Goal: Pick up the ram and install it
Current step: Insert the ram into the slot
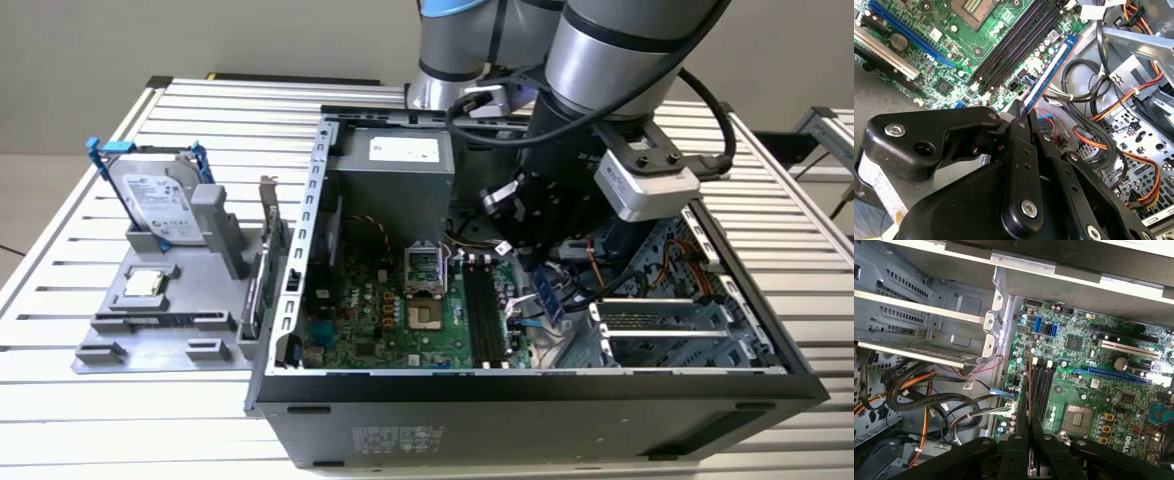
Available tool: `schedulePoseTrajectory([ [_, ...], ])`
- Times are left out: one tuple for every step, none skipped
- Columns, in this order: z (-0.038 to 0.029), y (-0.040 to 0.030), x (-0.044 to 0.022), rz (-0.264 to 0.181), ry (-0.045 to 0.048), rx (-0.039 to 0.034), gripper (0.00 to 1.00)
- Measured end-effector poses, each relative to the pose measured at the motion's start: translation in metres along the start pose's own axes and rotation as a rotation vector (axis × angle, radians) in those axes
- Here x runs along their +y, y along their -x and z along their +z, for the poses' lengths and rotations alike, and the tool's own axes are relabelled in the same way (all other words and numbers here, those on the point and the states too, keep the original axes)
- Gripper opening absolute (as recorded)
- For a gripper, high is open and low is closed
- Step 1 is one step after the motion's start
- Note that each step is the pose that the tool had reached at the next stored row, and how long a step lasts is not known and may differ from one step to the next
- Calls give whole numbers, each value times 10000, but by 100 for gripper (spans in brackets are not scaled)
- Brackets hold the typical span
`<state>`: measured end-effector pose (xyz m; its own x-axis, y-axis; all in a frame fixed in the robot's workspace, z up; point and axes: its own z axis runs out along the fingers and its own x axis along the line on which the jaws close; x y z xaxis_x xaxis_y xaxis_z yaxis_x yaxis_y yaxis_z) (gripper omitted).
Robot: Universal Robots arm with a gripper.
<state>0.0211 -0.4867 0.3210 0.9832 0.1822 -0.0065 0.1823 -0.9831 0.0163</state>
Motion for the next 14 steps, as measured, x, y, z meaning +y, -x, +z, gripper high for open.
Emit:
schedulePoseTrajectory([
  [6, -1, -6, 1, 0, 0, 0],
  [11, -2, -12, 1, -1, 1, 0],
  [15, -3, -16, 1, 0, 0, 0],
  [20, -4, -21, 1, -1, 1, 0],
  [24, -5, -24, 1, -2, 1, 0],
  [28, -5, -26, 1, -2, 1, 0],
  [30, -6, -28, 1, -1, 1, 0],
  [33, -7, -30, 2, 0, 1, 0],
  [35, -7, -31, 1, 0, 0, 0],
  [38, -8, -32, 1, 1, 0, 0],
  [40, -8, -33, 1, 2, 0, 0],
  [42, -8, -34, 2, 2, 0, 0],
  [45, -9, -34, 2, 1, 0, 0],
  [48, -9, -35, 2, 0, 0, 0],
])
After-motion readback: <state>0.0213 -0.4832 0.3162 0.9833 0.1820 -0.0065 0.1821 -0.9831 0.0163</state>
